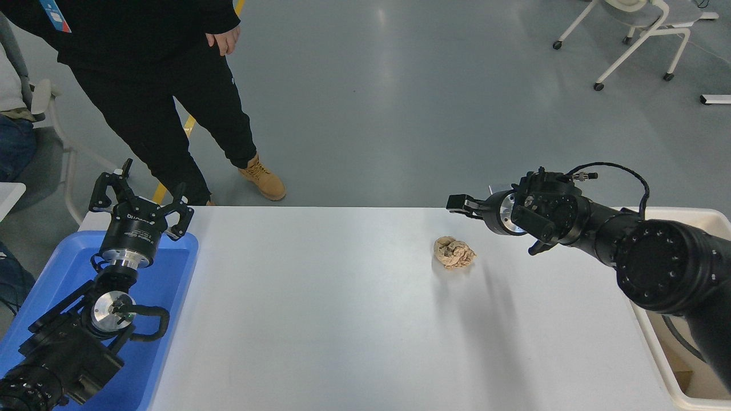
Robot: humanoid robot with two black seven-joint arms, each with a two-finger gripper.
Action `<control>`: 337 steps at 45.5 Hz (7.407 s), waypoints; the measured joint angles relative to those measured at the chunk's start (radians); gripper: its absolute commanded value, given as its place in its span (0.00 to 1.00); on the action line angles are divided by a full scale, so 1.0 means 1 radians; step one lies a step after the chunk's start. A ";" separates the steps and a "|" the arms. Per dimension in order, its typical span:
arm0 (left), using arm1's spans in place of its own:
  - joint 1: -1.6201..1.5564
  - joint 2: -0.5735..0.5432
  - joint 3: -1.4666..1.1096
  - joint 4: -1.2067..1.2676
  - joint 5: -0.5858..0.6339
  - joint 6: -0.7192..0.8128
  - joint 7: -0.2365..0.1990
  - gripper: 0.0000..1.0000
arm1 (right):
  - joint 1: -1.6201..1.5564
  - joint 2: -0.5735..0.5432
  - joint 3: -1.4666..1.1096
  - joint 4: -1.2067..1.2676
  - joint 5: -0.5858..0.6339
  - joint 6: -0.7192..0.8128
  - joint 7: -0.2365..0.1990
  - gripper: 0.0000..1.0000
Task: Pick up paper ball place in dustbin
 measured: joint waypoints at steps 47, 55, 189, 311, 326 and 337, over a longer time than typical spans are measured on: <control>0.001 0.000 0.000 0.000 0.000 0.000 0.000 0.99 | -0.114 0.000 0.179 0.009 -0.013 -0.105 0.007 1.00; 0.000 0.000 0.000 0.000 0.000 0.000 0.000 0.99 | -0.122 0.000 0.187 0.010 -0.016 -0.115 0.007 1.00; 0.001 0.000 0.000 0.000 0.000 0.000 0.000 0.99 | 0.627 -0.361 0.012 0.523 -0.227 0.010 0.142 0.00; 0.000 0.000 0.000 0.000 0.000 -0.001 0.000 0.99 | -0.527 -0.476 0.341 -0.278 0.097 -0.302 0.129 1.00; 0.000 0.000 0.000 -0.001 0.000 -0.001 0.000 0.99 | -0.451 -0.474 0.341 -0.268 0.092 -0.298 0.131 1.00; 0.000 0.000 0.000 -0.001 0.000 -0.002 0.000 0.99 | -0.320 -0.475 0.294 -0.223 0.081 -0.286 0.132 1.00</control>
